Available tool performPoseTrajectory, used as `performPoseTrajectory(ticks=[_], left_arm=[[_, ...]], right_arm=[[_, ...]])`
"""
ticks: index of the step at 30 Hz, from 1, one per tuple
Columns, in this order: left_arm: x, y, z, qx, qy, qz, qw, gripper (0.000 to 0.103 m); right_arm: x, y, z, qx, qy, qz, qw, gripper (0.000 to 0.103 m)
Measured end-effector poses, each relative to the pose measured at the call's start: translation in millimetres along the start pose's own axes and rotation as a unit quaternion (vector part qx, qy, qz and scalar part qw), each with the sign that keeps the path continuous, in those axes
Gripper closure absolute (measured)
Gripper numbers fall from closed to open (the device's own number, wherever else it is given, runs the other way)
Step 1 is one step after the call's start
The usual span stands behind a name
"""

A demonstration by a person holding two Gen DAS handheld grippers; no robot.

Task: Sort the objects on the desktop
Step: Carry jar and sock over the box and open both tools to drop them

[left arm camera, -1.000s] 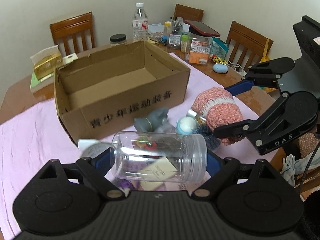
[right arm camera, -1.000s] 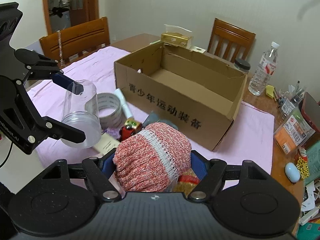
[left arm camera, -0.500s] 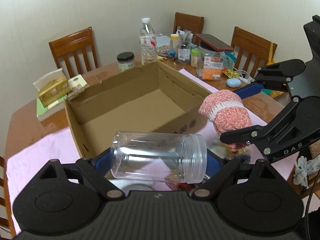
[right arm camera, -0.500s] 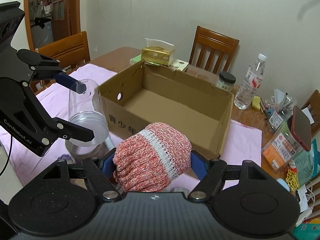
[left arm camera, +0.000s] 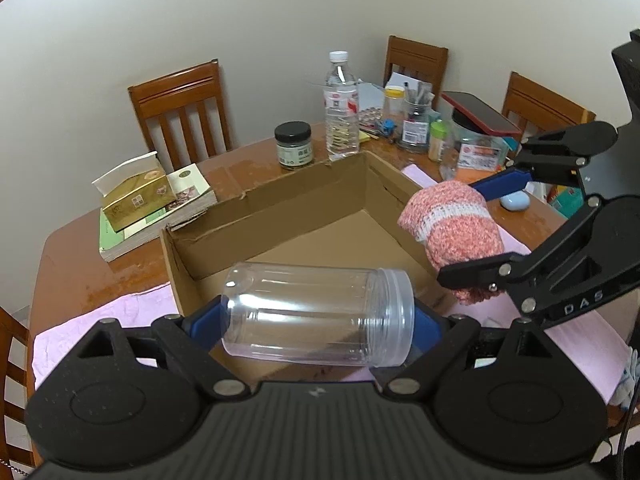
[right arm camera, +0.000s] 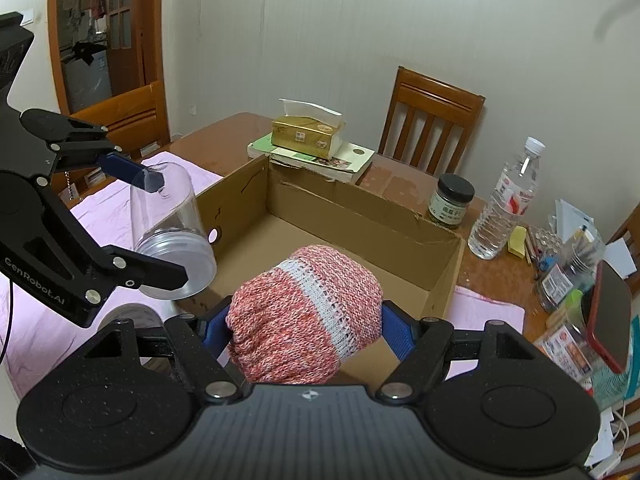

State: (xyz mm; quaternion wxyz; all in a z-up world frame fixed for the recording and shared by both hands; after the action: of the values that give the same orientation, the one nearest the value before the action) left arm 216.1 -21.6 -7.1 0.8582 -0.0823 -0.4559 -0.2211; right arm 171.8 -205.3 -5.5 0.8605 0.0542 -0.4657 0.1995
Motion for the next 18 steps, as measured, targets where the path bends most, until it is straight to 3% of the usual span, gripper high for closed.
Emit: performPoseTrajectory(ticks=[10, 18], left_arm=[[6, 17, -27, 0.008, 0.006, 0.021, 0.9997, 0.012], [5, 24, -40, 0.015, 0.001, 0.025, 0.9996, 0.006]], right_arm=[[10, -16, -33, 0.002, 0.007, -0.015, 1.000, 0.023], [8, -23, -54, -0.011, 0.025, -0.022, 0.999, 0.018]])
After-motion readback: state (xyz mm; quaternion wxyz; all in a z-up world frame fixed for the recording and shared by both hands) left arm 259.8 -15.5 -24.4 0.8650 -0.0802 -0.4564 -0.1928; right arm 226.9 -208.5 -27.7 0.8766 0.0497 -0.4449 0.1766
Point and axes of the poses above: each gripper's, at about its wrist camera, not at the fingertips, and z roughly against the way its jaws point, y to its left, x to its top, the point moved 2 cm from there along -z, roughly the way its jaws point, and after that the axes turned 10 degrees about -y, right-handed, at the moved point
